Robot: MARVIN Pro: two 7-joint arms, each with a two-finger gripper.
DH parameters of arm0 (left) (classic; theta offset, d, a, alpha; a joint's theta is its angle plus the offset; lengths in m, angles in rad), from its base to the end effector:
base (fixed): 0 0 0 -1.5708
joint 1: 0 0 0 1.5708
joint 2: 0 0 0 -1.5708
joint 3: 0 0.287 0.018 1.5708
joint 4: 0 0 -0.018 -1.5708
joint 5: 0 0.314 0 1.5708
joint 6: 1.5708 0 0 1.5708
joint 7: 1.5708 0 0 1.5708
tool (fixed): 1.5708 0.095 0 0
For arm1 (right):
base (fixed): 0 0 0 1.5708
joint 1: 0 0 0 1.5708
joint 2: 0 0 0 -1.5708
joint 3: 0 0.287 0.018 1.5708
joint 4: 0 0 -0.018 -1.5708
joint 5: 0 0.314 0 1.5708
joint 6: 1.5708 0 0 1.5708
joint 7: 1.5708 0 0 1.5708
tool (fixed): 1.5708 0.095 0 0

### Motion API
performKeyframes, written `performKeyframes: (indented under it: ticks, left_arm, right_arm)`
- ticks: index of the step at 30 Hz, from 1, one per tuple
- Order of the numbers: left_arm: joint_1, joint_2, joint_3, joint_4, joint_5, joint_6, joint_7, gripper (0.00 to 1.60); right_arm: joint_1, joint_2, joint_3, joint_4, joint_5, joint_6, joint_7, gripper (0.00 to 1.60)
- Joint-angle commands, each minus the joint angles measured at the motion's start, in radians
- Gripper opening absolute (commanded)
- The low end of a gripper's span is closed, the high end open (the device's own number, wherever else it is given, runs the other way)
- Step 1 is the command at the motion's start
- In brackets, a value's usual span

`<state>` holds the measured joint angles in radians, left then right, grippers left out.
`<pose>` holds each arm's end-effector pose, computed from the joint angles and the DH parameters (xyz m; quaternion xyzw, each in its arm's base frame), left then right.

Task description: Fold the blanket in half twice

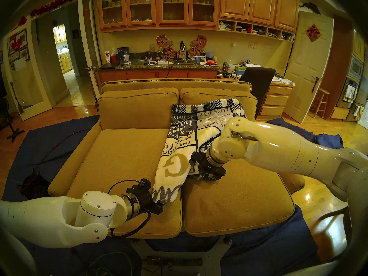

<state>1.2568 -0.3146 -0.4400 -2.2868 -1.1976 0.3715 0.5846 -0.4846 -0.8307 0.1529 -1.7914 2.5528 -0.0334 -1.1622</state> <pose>0.2454 -0.0159 -0.2799 0.8973 -0.2406 0.3601 0.0855 0.4021 0.0964 -0.2272 -0.9507 0.2475 -0.1397 0.1242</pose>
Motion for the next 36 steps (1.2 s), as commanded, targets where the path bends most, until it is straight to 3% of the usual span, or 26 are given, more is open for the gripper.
performKeyframes:
  ticks: [1,8,13,24,36]
  left_arm:
    - [-0.007,-0.017,0.001,-0.007,0.021,0.005,-0.001,1.6]
    - [0.006,-0.023,0.008,0.009,0.034,-0.011,-0.004,1.6]
    - [0.012,-0.034,0.017,0.02,0.039,-0.01,-0.007,1.6]
    - [0.014,-0.047,0.027,0.036,0.048,-0.008,-0.022,1.6]
    - [0.016,-0.046,0.026,0.018,0.043,0.009,0.004,1.6]
  right_arm:
    - [-0.007,-0.027,0.018,0.037,-0.006,-0.032,0.04,1.6]
    - [-0.011,-0.057,0.033,0.059,-0.019,-0.088,0.075,1.6]
    - [-0.002,-0.067,0.017,0.06,-0.074,-0.132,0.076,1.6]
    - [0.019,-0.05,0.01,0.084,-0.085,-0.121,0.045,1.6]
    - [0.009,-0.082,-0.008,0.14,-0.119,-0.128,0.054,1.6]
